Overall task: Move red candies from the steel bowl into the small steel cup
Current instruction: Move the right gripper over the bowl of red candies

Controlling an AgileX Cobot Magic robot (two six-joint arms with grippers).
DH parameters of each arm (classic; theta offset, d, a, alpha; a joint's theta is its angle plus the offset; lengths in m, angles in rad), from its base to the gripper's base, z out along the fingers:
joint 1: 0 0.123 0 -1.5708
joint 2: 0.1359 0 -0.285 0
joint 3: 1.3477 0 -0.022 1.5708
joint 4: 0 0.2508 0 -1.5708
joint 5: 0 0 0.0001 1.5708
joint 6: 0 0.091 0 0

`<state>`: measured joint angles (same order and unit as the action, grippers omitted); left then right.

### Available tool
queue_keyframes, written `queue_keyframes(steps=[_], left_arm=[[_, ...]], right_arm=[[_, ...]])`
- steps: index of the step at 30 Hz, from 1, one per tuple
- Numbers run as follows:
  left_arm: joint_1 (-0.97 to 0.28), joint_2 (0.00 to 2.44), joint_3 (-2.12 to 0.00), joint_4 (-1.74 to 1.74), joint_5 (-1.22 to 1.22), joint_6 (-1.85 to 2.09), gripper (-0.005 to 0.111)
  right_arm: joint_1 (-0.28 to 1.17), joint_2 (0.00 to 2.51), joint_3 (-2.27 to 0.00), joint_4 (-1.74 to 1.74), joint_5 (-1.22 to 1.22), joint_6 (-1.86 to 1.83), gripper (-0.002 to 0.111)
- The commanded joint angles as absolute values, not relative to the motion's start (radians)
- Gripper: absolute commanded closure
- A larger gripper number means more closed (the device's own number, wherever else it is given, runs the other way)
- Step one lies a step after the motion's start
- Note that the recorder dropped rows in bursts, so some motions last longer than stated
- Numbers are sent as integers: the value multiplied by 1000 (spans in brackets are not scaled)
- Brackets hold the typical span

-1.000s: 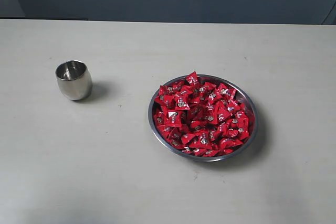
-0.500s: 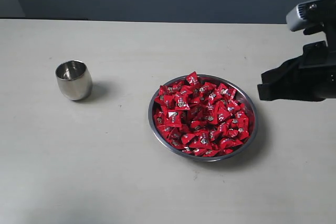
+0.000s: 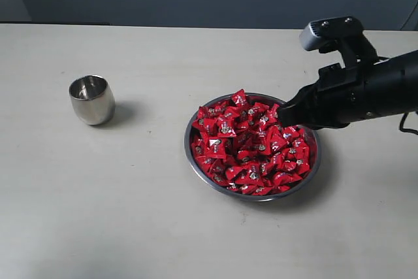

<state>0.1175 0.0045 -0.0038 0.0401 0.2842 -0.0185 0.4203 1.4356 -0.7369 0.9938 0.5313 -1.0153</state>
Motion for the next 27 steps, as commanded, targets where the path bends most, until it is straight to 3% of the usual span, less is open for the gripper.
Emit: queue_keyframes(steps=[1,5,10,12,18,24,27], left_arm=[[118,0,0,38,285,-20,106],[118,0,0,38,285,-20,106],[118,0,0,38,285,-20,106],[118,0,0,38,285,-20,106],[118,0,0,38,285,-20,106],[118,0,0,38,285,-20,106],[118,0,0,38,285,-20,106]], right_arm=[[420,1481,-771,1038,529,-1035,109],[420,1481,-771,1036,487,-1081,107],[420,1483,-771,1054,481,-1081,75],[420,1485,-771,1060,469,-1079,67],[420,1584,-794,1176,468,-1073,66],[423,1713,-936,1183,621,-1073,66],[484,1774,-998,1176,623,-1073,66]])
